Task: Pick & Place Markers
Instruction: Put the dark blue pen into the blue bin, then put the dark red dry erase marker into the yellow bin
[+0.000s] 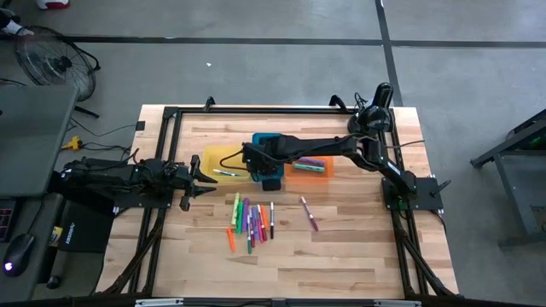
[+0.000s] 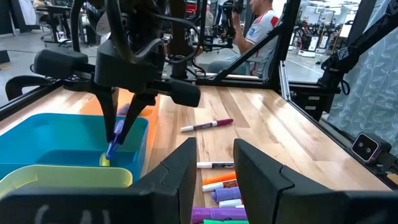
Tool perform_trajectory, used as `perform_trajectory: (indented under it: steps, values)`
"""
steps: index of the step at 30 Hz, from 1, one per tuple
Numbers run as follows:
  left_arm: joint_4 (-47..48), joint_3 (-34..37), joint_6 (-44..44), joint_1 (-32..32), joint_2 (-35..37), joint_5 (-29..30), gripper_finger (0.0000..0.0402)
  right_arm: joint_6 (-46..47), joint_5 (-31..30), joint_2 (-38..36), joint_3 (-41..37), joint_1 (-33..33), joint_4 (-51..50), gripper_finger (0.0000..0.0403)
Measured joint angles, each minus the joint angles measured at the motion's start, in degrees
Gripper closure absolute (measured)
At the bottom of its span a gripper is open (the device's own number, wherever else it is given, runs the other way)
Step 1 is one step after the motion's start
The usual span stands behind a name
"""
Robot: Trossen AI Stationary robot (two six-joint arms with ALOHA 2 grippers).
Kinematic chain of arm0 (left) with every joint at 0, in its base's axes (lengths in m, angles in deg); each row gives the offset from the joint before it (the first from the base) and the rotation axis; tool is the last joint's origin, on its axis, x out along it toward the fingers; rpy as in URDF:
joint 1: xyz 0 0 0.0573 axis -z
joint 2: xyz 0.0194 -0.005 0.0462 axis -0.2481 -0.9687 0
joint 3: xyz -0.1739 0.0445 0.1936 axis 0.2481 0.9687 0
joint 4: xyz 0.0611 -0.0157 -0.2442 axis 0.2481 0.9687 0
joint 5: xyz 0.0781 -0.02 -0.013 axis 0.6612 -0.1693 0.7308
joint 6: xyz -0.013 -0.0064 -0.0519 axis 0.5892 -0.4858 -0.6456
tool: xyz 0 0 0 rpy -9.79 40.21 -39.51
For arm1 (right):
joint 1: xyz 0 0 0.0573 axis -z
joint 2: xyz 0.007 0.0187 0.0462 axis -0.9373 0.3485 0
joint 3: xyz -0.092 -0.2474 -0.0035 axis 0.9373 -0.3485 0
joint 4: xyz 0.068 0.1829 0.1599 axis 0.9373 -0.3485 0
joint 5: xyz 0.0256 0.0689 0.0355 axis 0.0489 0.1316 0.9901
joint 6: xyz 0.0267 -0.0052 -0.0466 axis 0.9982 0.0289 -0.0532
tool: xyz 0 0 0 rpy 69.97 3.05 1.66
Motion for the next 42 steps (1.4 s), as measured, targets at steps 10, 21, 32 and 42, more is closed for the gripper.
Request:
perform_trajectory:
  steps: [10, 21, 32, 42]
  values:
    - [0.0, 0.0, 0.0, 0.0, 0.01, 0.0, 0.0298, 2.02, -1.39, 0.0, 0.0, -0.32, 0.46, 0.0328]
    - [0.0, -0.02, 0.0, 0.01, 0.01, 0.0, 0.0298, 6.36, -8.87, -0.25, 0.0, -1.43, -0.14, 0.0253]
    - [0.0, 0.0, 0.0, -0.01, 0.01, -0.02, 0.0298, 27.84, -17.03, -5.77, 0.07, -4.65, -18.58, 0.0236]
    - [0.0, -0.01, 0.0, -0.01, 0.01, -0.01, 0.0298, 43.43, -17.76, -17.26, -15.03, -8.76, -22.18, 0.0237]
